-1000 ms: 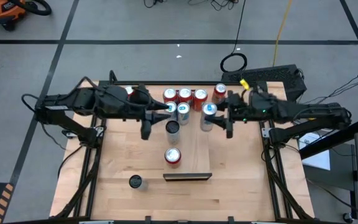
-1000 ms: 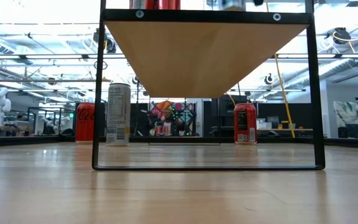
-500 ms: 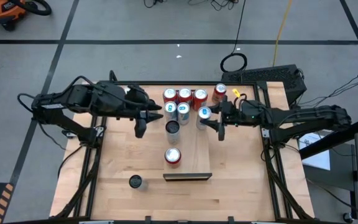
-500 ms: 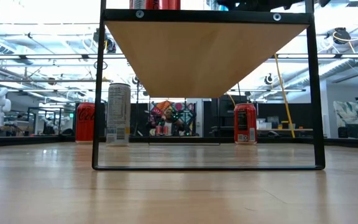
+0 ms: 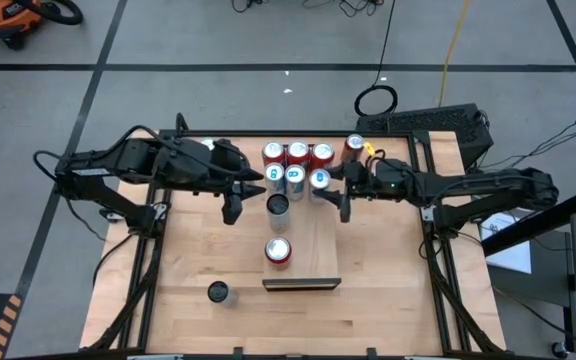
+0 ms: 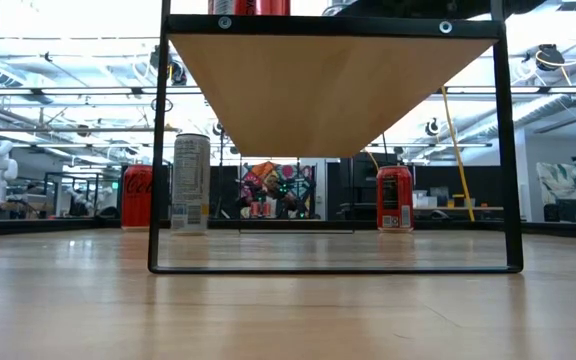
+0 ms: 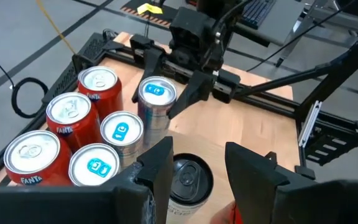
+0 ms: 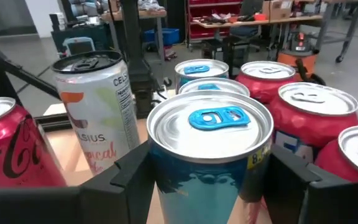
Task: Place canned beverage on shelf
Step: Put the blue soda can on the shelf aligned with the other blue soda can
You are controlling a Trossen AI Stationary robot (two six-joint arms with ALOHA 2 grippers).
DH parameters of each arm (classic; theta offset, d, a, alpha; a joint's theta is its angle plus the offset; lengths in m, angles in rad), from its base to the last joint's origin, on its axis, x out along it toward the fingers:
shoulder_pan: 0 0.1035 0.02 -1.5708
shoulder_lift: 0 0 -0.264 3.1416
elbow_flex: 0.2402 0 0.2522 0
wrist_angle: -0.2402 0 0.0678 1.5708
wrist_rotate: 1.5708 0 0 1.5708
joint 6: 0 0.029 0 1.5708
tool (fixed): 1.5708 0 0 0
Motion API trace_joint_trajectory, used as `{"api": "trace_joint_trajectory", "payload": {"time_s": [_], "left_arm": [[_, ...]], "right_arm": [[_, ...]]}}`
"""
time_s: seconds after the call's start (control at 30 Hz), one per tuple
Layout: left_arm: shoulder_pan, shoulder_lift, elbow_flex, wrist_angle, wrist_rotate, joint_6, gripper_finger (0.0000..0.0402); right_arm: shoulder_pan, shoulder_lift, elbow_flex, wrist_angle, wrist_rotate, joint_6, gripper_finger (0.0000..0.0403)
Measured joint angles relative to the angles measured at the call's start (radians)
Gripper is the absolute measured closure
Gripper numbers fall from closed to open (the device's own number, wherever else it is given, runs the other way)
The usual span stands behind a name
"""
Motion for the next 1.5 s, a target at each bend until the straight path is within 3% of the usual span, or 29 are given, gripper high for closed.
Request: {"api": "trace_joint_trajectory", "payload": {"time_s": [0.27, 0.8, 1.13, 1.37, 1.5], "left_arm": [[0.000, 0.000, 0.000, 0.000, -0.001, -0.003, 0.0254], [0.000, 0.000, 0.000, -0.002, -0.002, -0.002, 0.0254], [0.000, 0.000, 0.000, -0.016, -0.002, -0.001, 0.0254], [-0.002, 0.000, 0.000, -0.028, -0.002, -0.004, 0.0254], [-0.010, 0.000, 0.000, -0.028, -0.002, -0.011, 0.0254]], "right_arm": [[-0.012, 0.033, 0.000, 0.008, -0.049, 0.001, 0.0195], [-0.033, 0.043, 0.000, -0.012, -0.050, 0.008, 0.0194], [-0.033, 0.042, 0.002, -0.001, -0.045, 0.009, 0.0127], [-0.033, -0.015, 0.023, -0.009, -0.045, -0.002, 0.0118], [-0.033, -0.072, 0.041, -0.024, 0.012, 0.001, 0.0118]]}}
